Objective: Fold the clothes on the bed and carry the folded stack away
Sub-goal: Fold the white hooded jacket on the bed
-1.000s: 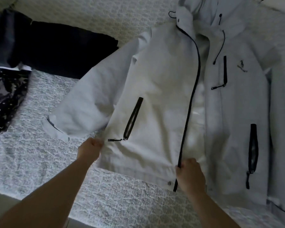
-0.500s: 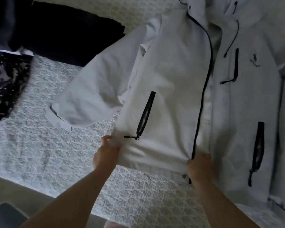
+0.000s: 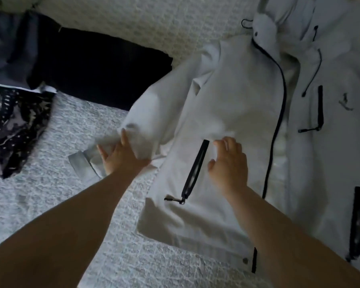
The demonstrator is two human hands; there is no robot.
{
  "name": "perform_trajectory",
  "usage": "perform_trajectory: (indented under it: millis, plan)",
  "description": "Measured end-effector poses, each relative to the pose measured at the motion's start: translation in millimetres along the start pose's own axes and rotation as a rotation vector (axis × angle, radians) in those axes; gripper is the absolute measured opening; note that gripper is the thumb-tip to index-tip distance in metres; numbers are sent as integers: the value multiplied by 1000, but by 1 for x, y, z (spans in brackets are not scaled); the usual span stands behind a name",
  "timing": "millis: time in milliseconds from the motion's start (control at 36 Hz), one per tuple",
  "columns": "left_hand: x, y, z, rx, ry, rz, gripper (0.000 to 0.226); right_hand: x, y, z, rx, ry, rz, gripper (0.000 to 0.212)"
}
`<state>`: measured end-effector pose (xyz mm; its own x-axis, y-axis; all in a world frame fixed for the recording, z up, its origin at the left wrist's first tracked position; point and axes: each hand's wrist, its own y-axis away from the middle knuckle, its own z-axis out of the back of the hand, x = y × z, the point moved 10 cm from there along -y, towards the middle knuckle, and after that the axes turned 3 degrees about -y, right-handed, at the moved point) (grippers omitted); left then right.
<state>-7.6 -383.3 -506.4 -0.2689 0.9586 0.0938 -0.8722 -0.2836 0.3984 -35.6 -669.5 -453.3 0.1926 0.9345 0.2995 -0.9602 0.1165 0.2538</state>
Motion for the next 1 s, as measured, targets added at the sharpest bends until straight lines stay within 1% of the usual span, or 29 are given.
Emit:
perform_trajectory:
  millis: [28, 83, 111, 139, 167, 194, 250, 306, 361, 417, 444, 472, 500, 528, 556, 583, 611, 639, 667, 694, 722, 778, 833, 861, 917, 944, 1000]
  plan:
    - [0, -7, -1, 37, -18, -15, 100, 7, -10, 3, -12, -1, 12, 46]
    - [-11, -12, 3, 71, 29, -107, 55, 17, -26, 5, -15, -4, 25, 45]
    - [-19, -8, 4, 107, 36, -170, 39, 21, -32, 4, -7, -15, 22, 47]
    - [-28, -2, 9, 129, 17, -243, 30, 25, -37, 4, 0, -36, 17, 52]
    - [-36, 3, 16, 126, -9, -306, 26, 28, -41, 4, 3, -69, 12, 57]
    - [-40, 5, 29, 89, -13, -336, 23, 31, -44, 5, -2, -112, 10, 63]
    - [-37, 1, 74, -42, 46, -308, 13, 42, -47, 12, -32, -203, 32, 71]
    - [-32, -12, 139, -258, 91, -298, 6, 51, -53, 21, -63, -247, 62, 74]
    - [-32, -23, 217, -522, 129, -361, 8, 57, -60, 28, -64, -237, 77, 72]
    - [-34, -33, 292, -798, 125, -469, 14, 60, -69, 34, -57, -210, 72, 69]
    - [-33, -43, 321, -889, 94, -494, 17, 59, -72, 34, -42, -185, 65, 67]
    - [-29, -57, 343, -946, 60, -464, 21, 58, -76, 32, -13, -148, 57, 65]
    - [-21, -74, 358, -983, 36, -382, 26, 56, -78, 27, 34, -109, 49, 64]
    - [-11, -91, 364, -985, 35, -264, 30, 54, -78, 19, 98, -80, 42, 64]
    - [0, -106, 359, -946, 69, -133, 38, 52, -77, 10, 169, -65, 37, 64]
    - [9, -118, 345, -865, 138, 2, 47, 50, -76, 1, 236, -61, 33, 65]
    - [18, -126, 320, -756, 226, 147, 53, 47, -75, -8, 295, -65, 28, 66]
    - [22, -126, 289, -637, 319, 276, 55, 45, -73, -15, 340, -71, 25, 67]
    - [20, -123, 257, -533, 409, 335, 55, 43, -72, -21, 369, -77, 25, 68]
    - [11, -117, 227, -454, 481, 305, 57, 41, -71, -25, 380, -82, 27, 68]
    - [-6, -109, 200, -380, 545, 210, 58, 39, -71, -28, 379, -83, 28, 68]
    - [-43, -85, 144, -210, 672, -5, 48, 35, -69, -34, 356, -79, 35, 67]
    - [-74, -54, 89, -26, 714, -121, 41, 31, -65, -41, 342, -85, 46, 66]
    - [-85, -40, 63, 56, 690, -143, 42, 28, -63, -44, 340, -84, 52, 65]
    - [-94, -19, 18, 201, 635, -120, 47, 21, -58, -49, 326, -73, 61, 61]
    - [-93, -12, 0, 262, 628, -88, 49, 17, -56, -47, 293, -77, 52, 57]
    - [-85, -5, -24, 326, 668, 3, 50, 2, -53, -36, 149, -101, -18, 52]
